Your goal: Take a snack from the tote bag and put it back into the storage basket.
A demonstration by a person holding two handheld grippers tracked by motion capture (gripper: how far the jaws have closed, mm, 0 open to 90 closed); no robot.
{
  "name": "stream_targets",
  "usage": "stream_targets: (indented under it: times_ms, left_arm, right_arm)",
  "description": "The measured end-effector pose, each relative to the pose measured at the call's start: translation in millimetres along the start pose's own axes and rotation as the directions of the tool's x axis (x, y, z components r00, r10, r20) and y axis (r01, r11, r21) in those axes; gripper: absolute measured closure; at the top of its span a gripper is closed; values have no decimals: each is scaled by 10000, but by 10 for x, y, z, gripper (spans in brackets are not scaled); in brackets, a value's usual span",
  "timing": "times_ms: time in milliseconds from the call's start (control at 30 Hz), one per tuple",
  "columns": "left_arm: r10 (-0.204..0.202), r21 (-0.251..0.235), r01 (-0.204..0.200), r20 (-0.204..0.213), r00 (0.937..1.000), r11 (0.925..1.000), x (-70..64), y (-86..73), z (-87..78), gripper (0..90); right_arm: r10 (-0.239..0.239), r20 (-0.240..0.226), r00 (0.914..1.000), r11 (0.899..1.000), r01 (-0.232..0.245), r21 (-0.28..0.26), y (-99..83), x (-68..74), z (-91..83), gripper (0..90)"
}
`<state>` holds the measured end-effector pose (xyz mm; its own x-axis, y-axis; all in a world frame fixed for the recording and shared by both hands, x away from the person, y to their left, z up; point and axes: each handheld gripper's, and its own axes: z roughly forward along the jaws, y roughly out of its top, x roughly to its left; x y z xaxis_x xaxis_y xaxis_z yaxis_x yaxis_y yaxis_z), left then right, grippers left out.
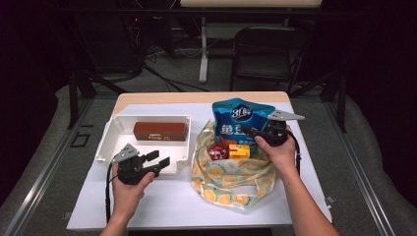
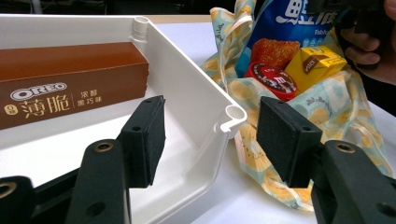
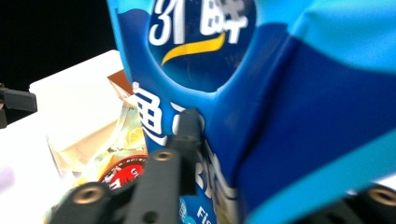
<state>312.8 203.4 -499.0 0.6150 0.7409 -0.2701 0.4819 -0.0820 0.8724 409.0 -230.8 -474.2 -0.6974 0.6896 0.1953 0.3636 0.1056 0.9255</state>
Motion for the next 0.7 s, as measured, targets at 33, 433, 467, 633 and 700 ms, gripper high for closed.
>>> stream_targets:
  times_ms: [33,433,467,633,700]
  left_arm:
    - [0,-3,0,-16,10000,10000,0,0,-2,431]
    - [59,-158,-60,-53,10000,9999,-11,18,-19,448]
    - [73,-202,-74,-48,10000,9998,-15,21,-19,448]
    - [132,-240,-133,-36,9999,9996,-30,42,-26,448]
    - [138,-226,-138,-12,9999,9996,-35,50,-31,448]
  right_arm:
    - [-55,-12,10000,10000,55,57,4,11,-13,793]
    - [-547,698,9961,9985,551,-41,101,192,-105,900]
    - [-500,707,9962,9986,512,-143,126,199,-121,900]
    - [-658,808,9946,9969,691,-377,269,266,-203,900]
    - [-677,839,9942,9962,720,-493,324,283,-234,900]
